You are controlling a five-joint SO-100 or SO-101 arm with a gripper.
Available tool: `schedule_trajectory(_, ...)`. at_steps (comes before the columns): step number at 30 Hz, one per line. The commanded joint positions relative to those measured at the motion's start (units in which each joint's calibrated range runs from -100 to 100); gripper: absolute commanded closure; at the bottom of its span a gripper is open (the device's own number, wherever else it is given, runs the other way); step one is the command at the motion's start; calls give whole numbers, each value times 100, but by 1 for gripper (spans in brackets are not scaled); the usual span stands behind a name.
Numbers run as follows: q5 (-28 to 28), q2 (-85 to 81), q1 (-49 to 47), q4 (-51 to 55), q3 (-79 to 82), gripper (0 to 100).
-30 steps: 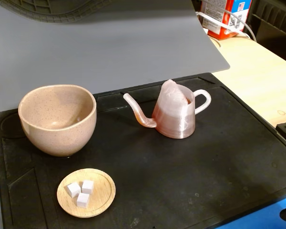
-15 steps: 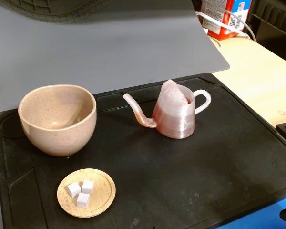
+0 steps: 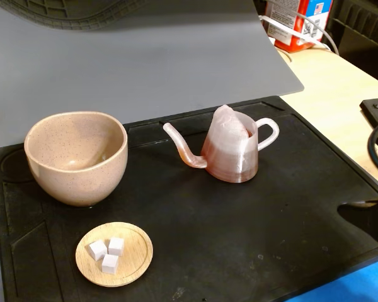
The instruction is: Pick up a kettle and pour liquid into a cup.
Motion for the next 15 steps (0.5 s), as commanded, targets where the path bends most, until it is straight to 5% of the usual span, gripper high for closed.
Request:
schedule_trajectory(1, 24, 691, -4, -1415, -296, 99)
schedule_trajectory(5, 29, 1732, 4, -2972, -305, 99)
schedule_trajectory(10, 29, 1852, 27, -3058, -559, 91)
schedule_trajectory(13, 869, 1860, 126, -3058, -550, 89)
schedule_trajectory(15, 900, 2048, 126, -3058, -614, 89)
